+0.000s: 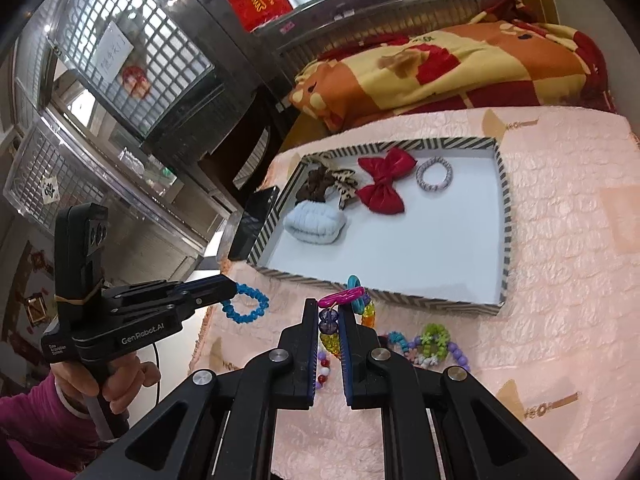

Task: Organize jewelry
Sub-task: 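Carry both bracelets into the tray and open both tools to release them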

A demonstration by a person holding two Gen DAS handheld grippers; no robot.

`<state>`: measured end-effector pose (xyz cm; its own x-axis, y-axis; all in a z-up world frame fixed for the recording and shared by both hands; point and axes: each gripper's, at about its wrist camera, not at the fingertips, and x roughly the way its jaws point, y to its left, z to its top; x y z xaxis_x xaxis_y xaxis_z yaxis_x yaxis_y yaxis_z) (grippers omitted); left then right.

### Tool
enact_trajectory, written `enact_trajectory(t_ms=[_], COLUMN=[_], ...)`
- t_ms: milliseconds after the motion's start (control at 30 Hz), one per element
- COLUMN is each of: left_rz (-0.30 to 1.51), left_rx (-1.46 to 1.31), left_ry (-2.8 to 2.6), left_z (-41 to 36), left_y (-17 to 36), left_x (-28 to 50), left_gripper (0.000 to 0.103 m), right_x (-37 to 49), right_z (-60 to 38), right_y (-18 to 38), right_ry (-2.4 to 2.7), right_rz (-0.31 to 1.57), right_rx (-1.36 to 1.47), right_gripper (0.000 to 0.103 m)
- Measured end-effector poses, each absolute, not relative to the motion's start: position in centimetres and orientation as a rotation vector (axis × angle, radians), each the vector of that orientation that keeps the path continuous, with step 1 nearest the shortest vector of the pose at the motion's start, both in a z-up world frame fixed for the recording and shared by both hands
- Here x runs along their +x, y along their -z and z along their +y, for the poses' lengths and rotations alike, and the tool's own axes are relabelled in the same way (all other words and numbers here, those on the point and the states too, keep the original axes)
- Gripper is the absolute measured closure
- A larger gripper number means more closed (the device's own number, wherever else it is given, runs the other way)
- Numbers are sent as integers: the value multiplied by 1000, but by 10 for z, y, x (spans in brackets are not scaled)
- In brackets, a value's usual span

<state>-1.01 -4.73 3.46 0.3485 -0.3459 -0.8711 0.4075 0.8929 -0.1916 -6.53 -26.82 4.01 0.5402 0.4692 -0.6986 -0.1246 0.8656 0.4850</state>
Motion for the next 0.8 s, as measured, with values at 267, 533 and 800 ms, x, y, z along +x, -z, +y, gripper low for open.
enact_trajectory(t_ms=[267, 533, 800], left_rz=[1073, 1046, 1049], left_rx=[83, 125, 183], left_ry=[507, 528, 563], left_z=[-61, -85, -116], left_y=[-56, -69, -64], left_x=[-3, 11, 23], left_gripper=[96, 96, 96], right_x=[-55, -38, -18], right_z=[-290, -308, -331], right_y=[-61, -65, -44], right_ry=[-323, -278, -223], right_rz=[888, 868, 896], right_rx=[416, 419, 478], right_gripper=[94, 94, 94])
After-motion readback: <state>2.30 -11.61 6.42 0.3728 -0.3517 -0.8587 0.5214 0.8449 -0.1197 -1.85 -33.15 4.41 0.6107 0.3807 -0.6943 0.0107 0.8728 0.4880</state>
